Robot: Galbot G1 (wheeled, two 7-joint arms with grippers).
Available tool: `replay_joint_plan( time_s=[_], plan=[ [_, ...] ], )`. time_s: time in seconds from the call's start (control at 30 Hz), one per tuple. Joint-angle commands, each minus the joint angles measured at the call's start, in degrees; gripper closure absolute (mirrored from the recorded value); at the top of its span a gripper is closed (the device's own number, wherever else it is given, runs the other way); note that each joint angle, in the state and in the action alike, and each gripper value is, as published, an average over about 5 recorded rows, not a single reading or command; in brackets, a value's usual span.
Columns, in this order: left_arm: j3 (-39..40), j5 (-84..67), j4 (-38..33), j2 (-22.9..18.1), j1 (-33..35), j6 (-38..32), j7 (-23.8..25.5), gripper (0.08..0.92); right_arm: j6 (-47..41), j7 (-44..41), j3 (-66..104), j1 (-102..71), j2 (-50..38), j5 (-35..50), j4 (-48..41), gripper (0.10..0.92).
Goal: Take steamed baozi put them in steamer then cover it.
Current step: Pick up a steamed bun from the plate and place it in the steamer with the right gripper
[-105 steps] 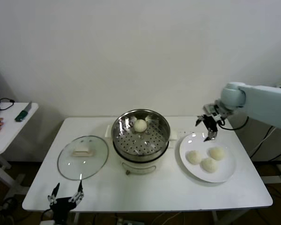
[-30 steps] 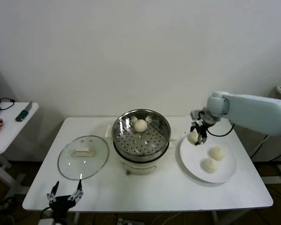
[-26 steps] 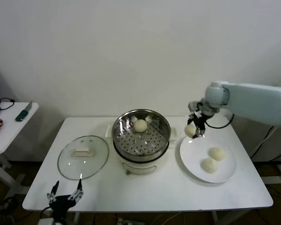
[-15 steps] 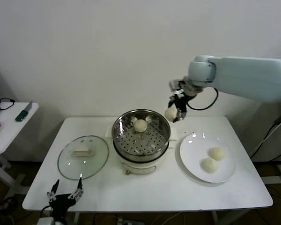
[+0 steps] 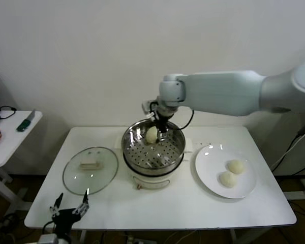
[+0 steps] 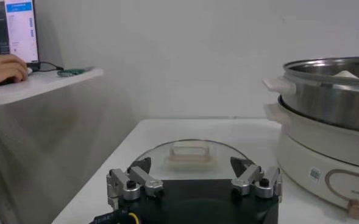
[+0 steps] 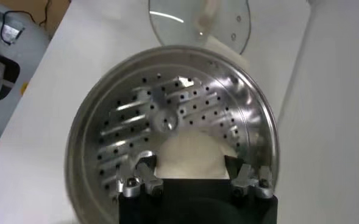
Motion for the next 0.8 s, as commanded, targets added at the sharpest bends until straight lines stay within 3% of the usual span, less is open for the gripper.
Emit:
replay_joint_plan(
  time_s=[0.03, 0.8],
  plan=[
    [-0.2, 0.0, 0.1, 0.1, 0.1, 0.0, 0.0, 0.177, -1.0, 2.1, 1.3, -8.9, 8.4, -1.4, -8.2, 0.287],
    [0.0, 0.3, 0.5, 0.4, 0.5, -0.4, -0.4, 0.177, -1.1, 3.3, 2.8, -13.3, 10.4, -4.2, -13.5, 0.287]
  ],
)
